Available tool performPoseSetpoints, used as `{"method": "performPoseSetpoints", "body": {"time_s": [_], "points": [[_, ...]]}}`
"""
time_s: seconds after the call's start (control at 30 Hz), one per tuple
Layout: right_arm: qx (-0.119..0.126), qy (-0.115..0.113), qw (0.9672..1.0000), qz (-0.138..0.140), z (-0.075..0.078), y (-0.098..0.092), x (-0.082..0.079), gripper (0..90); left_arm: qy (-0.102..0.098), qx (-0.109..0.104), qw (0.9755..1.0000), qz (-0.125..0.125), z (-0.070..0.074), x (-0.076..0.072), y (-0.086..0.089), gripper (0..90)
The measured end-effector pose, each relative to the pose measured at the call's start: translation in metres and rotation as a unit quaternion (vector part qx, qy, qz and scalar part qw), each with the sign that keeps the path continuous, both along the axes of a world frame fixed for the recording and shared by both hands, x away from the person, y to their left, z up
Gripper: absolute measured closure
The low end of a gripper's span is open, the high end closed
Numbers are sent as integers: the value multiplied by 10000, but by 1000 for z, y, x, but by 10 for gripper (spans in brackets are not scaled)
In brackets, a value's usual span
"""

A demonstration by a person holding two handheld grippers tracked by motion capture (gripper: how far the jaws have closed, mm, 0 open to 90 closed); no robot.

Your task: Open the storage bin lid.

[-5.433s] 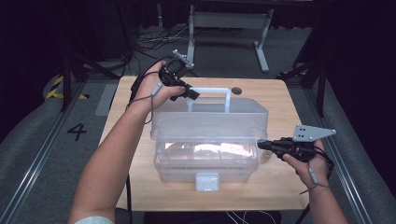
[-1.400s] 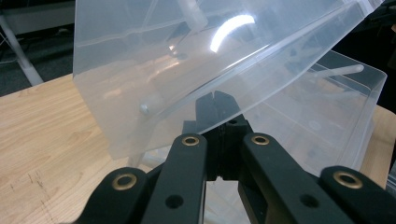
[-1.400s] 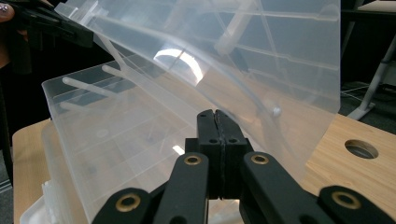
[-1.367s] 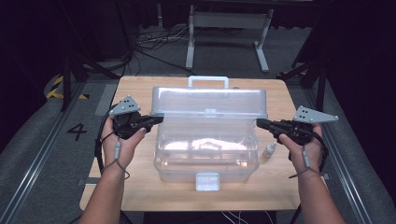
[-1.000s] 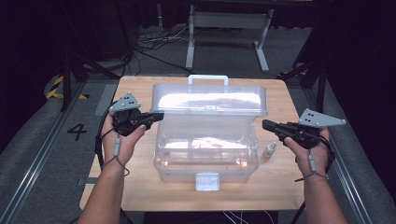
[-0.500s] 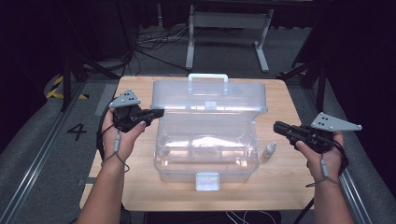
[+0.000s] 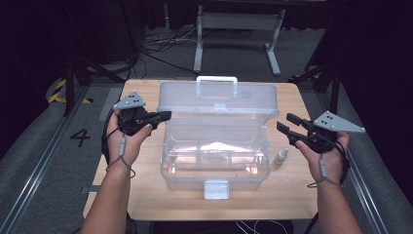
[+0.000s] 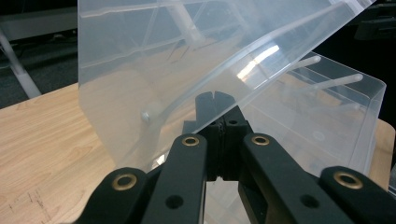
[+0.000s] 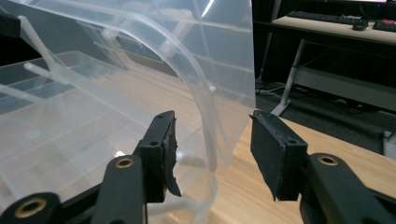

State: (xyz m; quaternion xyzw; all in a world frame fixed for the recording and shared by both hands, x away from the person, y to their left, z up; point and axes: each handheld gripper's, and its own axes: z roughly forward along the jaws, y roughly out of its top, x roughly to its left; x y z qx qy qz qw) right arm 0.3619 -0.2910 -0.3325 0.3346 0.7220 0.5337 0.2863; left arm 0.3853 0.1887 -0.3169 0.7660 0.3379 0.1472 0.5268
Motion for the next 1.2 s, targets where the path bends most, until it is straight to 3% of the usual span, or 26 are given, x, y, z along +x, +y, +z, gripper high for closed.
{"method": "performPoseSetpoints", "body": {"time_s": [0.4,0.67,0.97,1.2], "points": [[-99,-362,9983,-438,10,33,21,458,4,-29,10000,-28,0,1,0,897],[-243,-438,9963,-703,8,46,31,469,-1,-27,10000,-49,0,1,0,897],[-298,-666,9931,-915,7,49,36,536,2,-27,10000,-70,0,1,0,896],[-372,-805,9910,-1007,6,53,35,661,-49,119,9999,-50,1,-4,1,836]]}}
